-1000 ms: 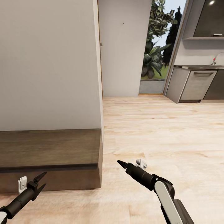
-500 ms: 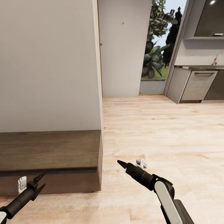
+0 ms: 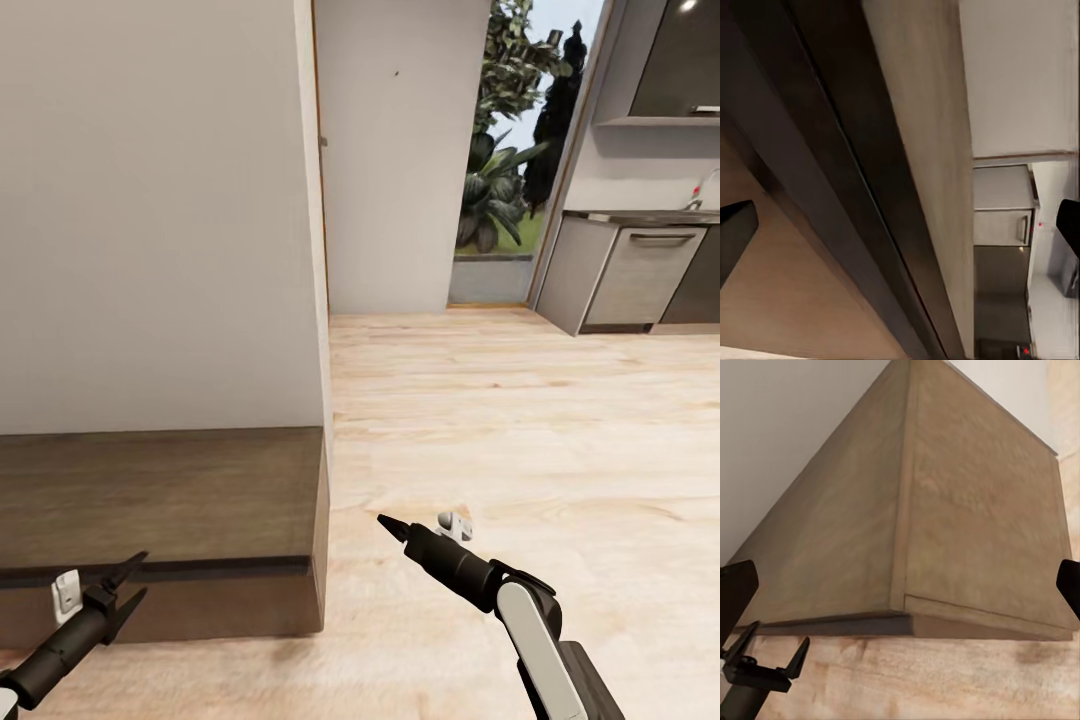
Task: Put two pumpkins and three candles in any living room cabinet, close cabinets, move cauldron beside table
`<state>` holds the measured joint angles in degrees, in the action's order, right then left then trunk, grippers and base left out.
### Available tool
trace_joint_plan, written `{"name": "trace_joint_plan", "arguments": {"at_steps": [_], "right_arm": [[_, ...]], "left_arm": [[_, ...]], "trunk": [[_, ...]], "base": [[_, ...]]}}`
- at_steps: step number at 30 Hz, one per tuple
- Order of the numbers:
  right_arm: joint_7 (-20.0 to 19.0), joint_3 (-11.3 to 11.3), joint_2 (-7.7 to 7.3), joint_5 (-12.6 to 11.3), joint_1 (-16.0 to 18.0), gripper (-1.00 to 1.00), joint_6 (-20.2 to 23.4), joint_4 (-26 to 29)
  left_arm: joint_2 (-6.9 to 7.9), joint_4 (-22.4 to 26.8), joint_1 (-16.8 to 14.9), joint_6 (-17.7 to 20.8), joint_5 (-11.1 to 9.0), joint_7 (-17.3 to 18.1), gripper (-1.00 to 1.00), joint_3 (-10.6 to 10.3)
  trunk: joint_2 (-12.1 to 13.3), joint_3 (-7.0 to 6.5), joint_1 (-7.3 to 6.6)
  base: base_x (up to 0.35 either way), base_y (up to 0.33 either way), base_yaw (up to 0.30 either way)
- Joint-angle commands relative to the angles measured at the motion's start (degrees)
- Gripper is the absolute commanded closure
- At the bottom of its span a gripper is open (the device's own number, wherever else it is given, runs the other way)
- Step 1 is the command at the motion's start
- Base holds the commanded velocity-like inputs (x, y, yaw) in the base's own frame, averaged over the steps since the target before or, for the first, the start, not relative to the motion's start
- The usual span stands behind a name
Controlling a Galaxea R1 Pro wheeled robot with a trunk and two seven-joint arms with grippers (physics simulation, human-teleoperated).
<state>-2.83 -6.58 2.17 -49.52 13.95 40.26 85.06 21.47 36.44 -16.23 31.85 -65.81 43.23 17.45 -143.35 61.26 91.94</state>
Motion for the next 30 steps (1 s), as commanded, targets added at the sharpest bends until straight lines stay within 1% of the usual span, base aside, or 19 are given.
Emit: {"name": "trace_joint_plan", "arguments": {"at_steps": [1,2,5,19,21,27,30], "right_arm": [[-0.2,0.1,0.03,0.2,0.0,-1.0,0.3,0.0],[-0.2,0.1,0.03,0.1,0.0,-1.0,0.3,0.0],[-0.2,0.1,0.03,0.1,0.0,-1.0,0.3,0.0],[-0.2,0.1,0.03,0.1,0.0,-1.0,0.3,0.0],[-0.2,0.1,0.03,0.1,0.0,-1.0,0.3,0.0],[-0.2,0.1,0.08,0.1,0.0,-1.0,0.3,0.0],[-0.2,0.1,0.11,0.1,0.0,-1.0,0.3,0.0]], "left_arm": [[0.01,-0.1,0.0,0.4,-0.3,0.4,-1.0,0.0],[0.04,-0.3,0.0,0.4,-0.3,1.3,-1.0,0.0],[0.02,-0.4,0.0,0.4,-0.3,1.7,-1.0,0.0],[0.05,-0.4,0.0,0.4,-0.3,1.7,-1.0,0.0],[0.05,-0.4,0.0,0.4,-0.3,1.7,-1.0,0.0],[0.06,-0.4,0.0,0.4,-0.3,1.7,-1.0,0.0],[0.07,-0.4,0.0,0.4,-0.3,1.7,-1.0,0.0]], "trunk": [[0.0,0.05,-0.01],[0.0,0.05,-0.01],[0.0,0.05,-0.01],[0.0,0.05,-0.01],[0.0,0.49,0.04],[0.0,0.49,0.04],[-0.1,1.16,0.12]], "base": [[0.027,0.0,0.0],[0.011,0.0,0.0],[0.005,0.0,0.0],[0.0,0.0,0.0],[0.0,0.0,0.0],[0.0,0.0,0.0],[0.0,0.0,0.0]]}}
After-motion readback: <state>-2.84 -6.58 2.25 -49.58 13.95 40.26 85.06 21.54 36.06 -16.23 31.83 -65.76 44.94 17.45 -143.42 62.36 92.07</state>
